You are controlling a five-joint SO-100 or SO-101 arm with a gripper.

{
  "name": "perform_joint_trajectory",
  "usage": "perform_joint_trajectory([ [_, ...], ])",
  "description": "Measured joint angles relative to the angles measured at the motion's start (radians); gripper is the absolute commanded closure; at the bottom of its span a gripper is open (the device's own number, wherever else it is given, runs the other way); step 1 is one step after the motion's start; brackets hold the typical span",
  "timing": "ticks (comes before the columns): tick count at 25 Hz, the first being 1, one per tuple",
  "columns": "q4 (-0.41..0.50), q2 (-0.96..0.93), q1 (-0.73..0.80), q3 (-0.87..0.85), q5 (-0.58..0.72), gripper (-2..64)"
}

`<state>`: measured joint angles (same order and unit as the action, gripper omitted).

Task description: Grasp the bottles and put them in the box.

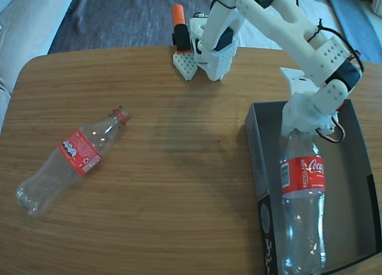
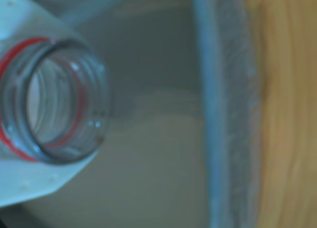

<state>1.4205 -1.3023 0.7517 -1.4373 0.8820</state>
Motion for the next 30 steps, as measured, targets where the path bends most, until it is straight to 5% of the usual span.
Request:
perform_joint_trajectory([
  [2, 0.012, 0.0, -0.014, 0.0, -0.002, 29.1],
  [10, 0.078, 0.0, -0.041, 0.055, -0.002, 29.6],
  [23, 0.227, 0.0, -0.276, 0.391, -0.032, 38.8],
  [30, 0.227, -0.052, -0.503, 0.394, -0.153, 53.3],
])
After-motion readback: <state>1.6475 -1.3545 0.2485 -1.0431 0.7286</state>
